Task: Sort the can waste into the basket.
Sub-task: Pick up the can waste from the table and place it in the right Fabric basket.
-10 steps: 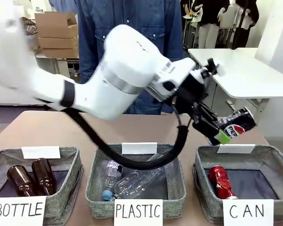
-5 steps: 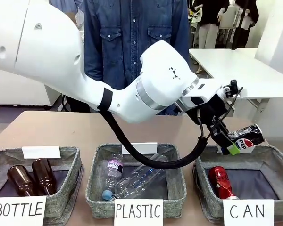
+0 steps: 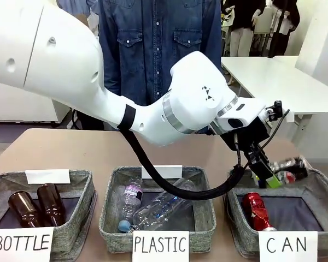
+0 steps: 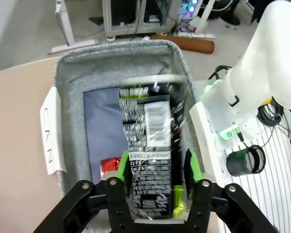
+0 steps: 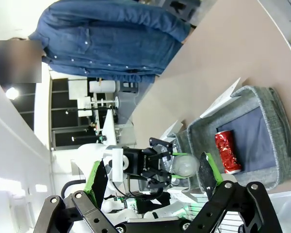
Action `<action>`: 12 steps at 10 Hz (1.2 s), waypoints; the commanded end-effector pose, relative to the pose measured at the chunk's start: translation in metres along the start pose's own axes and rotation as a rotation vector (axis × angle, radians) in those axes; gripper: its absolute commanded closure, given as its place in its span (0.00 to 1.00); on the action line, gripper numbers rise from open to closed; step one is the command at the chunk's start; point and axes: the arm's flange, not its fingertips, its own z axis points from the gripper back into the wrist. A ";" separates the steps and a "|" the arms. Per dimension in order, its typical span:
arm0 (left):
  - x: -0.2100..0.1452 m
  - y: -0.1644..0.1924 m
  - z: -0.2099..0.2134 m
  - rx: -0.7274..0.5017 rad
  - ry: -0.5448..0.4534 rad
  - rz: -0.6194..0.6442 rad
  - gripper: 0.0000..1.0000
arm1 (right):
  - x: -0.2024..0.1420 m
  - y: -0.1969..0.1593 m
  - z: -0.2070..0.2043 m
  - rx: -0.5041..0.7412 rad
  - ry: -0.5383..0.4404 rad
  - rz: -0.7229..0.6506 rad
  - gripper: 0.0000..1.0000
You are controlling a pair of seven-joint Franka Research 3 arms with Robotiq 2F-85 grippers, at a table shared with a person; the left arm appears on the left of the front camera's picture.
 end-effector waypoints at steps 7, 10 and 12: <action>0.003 0.000 0.011 0.024 -0.041 0.022 0.00 | 0.004 0.004 0.000 0.006 -0.006 -0.010 0.00; -0.010 0.000 0.042 0.067 -0.029 0.092 0.00 | 0.004 0.004 0.000 0.006 -0.006 -0.010 0.00; -0.050 0.000 0.118 0.067 -0.077 0.264 0.00 | -0.007 0.013 -0.010 0.039 0.038 0.036 0.00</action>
